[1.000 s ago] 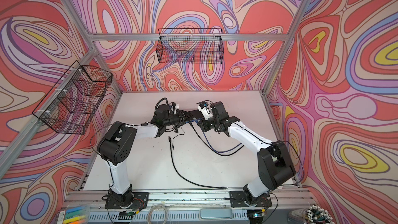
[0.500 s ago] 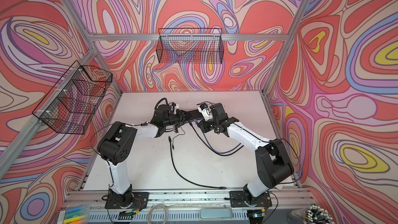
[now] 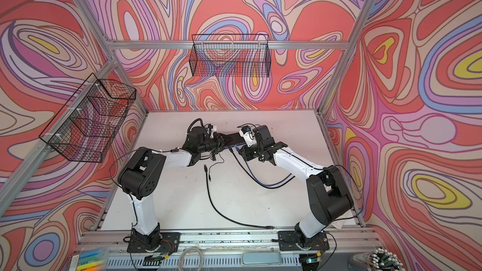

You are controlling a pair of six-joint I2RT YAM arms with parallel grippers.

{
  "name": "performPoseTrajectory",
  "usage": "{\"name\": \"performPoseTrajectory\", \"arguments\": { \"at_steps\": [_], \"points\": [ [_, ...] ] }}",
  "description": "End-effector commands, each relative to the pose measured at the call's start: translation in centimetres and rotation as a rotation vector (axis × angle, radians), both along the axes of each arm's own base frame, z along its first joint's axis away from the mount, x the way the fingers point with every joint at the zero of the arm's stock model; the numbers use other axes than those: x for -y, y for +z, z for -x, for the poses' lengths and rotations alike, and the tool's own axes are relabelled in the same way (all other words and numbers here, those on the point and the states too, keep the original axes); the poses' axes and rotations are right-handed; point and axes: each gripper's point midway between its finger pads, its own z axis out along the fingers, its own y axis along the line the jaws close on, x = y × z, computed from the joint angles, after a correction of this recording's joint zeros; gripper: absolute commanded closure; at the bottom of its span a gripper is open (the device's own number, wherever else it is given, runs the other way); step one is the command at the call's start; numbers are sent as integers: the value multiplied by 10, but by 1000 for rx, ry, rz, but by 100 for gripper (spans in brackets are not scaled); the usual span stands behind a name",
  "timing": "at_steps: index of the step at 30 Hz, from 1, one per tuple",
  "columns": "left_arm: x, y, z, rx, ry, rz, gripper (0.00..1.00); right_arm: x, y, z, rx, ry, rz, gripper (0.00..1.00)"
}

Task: Insert the plug into the switch port
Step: 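Align the blue plug beside the black plug below the switch ports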

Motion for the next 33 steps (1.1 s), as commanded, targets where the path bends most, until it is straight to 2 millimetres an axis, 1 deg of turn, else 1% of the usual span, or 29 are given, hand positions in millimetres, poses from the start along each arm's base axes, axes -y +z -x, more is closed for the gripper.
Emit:
{"name": "performPoseTrajectory", "arguments": {
  "at_steps": [1,6,10,14,25,28,30,33],
  "points": [
    [3,22,-4,62,-7,35,95,-4,4,-9,27,-10,0,100],
    [3,21,-3,60,-7,35,95,-3,7,-14,42,-28,3,100],
    [2,19,-3,55,-4,31,95,-5,11,-16,51,-34,-12,100],
    [4,20,-3,56,-10,33,95,-6,12,-18,54,-32,-11,100],
    [8,19,-3,50,-14,31,95,-17,23,-22,77,-18,-23,100],
    [8,20,-3,48,-16,32,95,-16,19,-24,76,-25,-3,100],
    [9,21,-2,49,-18,33,95,-10,15,-26,77,-46,31,100],
    [8,22,-1,49,-23,30,95,-7,14,-27,81,-52,55,100]
  ]
}}
